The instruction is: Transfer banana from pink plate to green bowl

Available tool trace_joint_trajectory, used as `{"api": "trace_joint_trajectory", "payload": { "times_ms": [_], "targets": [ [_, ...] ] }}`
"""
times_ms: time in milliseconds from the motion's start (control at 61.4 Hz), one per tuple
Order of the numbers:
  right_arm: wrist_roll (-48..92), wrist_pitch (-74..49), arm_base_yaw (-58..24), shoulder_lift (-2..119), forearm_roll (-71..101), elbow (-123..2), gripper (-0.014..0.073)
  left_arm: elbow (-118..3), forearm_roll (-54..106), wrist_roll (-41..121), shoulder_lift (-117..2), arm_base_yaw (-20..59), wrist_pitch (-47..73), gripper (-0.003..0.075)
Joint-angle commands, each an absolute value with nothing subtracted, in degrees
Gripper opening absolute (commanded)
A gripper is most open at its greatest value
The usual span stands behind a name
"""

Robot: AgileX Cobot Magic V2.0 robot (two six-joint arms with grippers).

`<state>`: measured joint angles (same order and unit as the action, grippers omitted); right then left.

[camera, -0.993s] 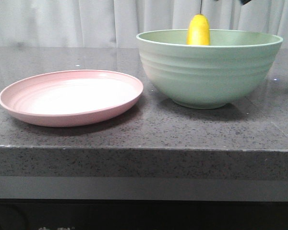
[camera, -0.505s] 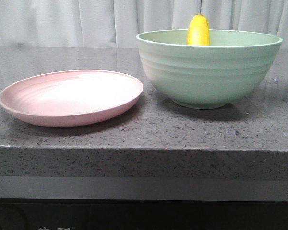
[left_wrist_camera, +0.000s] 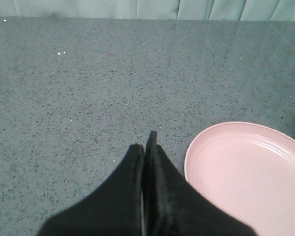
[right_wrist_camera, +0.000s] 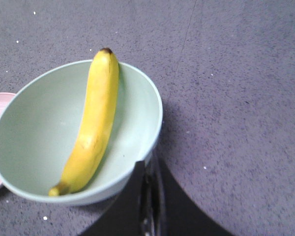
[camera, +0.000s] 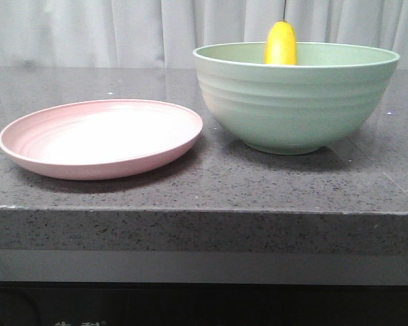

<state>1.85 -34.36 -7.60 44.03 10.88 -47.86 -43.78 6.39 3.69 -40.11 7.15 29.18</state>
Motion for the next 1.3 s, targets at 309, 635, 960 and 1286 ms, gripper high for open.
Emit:
{"api": "trace_joint_trajectory", "payload": {
  "times_ms": [309, 635, 960, 1286],
  "targets": [
    [2.4, -20.0, -7.3, 12.2, 8.8, -23.3, -0.0069, -24.8, 7.7, 3.3, -15.2, 7.1, 20.5, -0.0018],
    [2.4, -20.2, -7.3, 6.5, 8.8, -21.3, -0.0069, -21.6, 7.7, 3.3, -9.0, 7.1, 18.1, -0.0018],
    [2.4, -20.2, -7.3, 6.5, 8.8, -21.3, -0.0069, -21.6, 7.7, 3.3, -9.0, 7.1, 18.1, -0.0018],
    [2.4, -20.2, -7.3, 6.5, 8.8, -21.3, -0.0069, -18.6, 6.1, 3.2, -7.1, 6.8, 16.9, -0.0018]
  ]
}}
